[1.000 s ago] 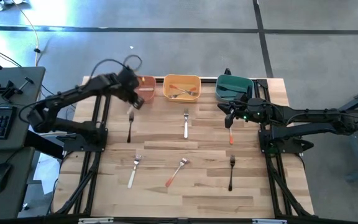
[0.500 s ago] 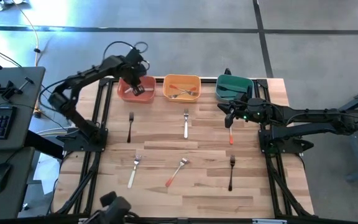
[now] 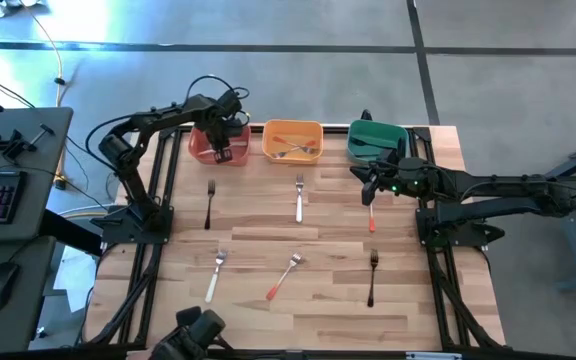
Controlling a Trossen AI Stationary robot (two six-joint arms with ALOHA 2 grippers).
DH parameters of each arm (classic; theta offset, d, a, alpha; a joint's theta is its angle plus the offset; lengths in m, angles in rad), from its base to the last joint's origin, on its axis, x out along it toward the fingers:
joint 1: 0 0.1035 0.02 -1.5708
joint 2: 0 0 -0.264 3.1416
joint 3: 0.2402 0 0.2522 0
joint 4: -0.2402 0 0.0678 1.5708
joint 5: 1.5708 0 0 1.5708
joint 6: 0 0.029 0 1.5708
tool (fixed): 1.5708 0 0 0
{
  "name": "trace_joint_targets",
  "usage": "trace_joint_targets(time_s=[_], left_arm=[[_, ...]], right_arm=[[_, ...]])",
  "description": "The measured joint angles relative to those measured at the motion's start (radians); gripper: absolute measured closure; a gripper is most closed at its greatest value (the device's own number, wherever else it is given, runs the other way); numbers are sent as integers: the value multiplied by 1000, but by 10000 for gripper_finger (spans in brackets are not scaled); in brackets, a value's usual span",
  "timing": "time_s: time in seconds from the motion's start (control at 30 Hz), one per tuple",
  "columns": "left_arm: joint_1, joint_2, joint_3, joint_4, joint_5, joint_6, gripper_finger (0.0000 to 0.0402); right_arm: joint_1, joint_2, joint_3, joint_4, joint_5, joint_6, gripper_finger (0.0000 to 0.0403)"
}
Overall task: Sort silverware by color (type)
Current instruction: Put the white fork into the orange bin, then put the orange fork into the yellow bin
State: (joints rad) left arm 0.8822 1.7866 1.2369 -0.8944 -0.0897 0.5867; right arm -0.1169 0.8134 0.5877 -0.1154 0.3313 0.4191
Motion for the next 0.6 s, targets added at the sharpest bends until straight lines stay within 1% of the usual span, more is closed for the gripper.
trace_joint_targets(time_s=[0.13,0.23,0.37,0.5,0.6], left_arm=[[-6,-2,0,0,21,-5,375],[-12,-33,0,0,29,-26,364],[-43,-106,0,1,62,-88,372],[-98,-210,-2,17,102,-234,396],[-156,-294,-25,69,112,-394,398]], right_arm=[[0,0,0,0,22,0,403],[0,0,0,0,33,0,403],[0,0,0,0,34,3,403],[0,0,0,0,34,29,403],[0,0,0,-10,34,41,403]])
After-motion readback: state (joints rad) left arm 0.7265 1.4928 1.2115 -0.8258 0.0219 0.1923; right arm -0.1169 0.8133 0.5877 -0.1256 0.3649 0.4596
